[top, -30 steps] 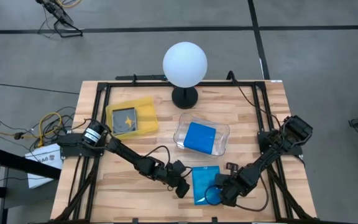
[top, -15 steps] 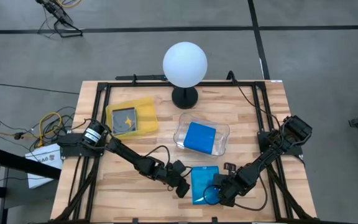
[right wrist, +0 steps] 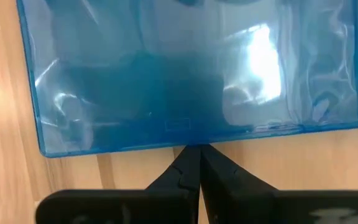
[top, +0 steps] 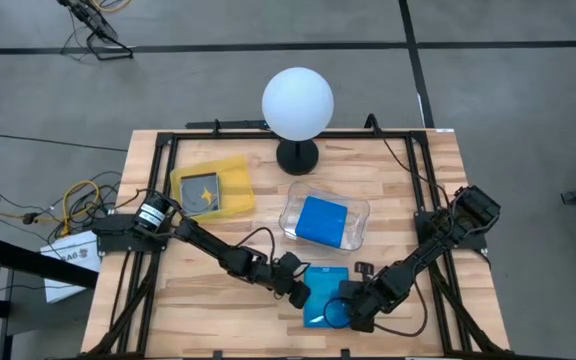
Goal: Pick & place jewel cases by type
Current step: Put the blue CD case into the transparent bin
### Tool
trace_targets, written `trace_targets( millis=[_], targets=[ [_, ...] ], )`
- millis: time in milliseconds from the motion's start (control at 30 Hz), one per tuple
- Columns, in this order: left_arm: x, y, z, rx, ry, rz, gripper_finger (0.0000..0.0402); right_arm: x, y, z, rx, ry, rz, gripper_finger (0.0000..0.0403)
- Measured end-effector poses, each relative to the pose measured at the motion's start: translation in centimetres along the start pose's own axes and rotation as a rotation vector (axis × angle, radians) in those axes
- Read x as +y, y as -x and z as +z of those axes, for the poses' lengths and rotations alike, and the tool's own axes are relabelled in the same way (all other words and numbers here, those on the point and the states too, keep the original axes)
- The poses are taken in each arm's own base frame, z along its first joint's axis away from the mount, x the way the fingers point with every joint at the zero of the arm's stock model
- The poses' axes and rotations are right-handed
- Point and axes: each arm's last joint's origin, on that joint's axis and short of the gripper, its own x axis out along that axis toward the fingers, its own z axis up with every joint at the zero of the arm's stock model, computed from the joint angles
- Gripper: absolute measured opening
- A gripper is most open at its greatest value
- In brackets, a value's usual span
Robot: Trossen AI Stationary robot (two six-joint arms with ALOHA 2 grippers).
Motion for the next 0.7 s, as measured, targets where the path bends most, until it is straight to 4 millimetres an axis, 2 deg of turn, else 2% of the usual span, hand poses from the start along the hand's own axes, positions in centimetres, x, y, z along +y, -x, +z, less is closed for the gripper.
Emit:
trace_targets(
  millis=[400,700],
  targets=[
    [0.3,0.0,0.0,-0.003,0.018,0.031,0.0176,-0.1,-0.1,0.7,-0.044,0.036,0.017,0.0000],
    [0.1,0.0,0.1,-0.041,-0.014,0.003,0.0176,-1.0,-0.3,1.7,-0.059,0.017,0.021,0.0000]
  ],
)
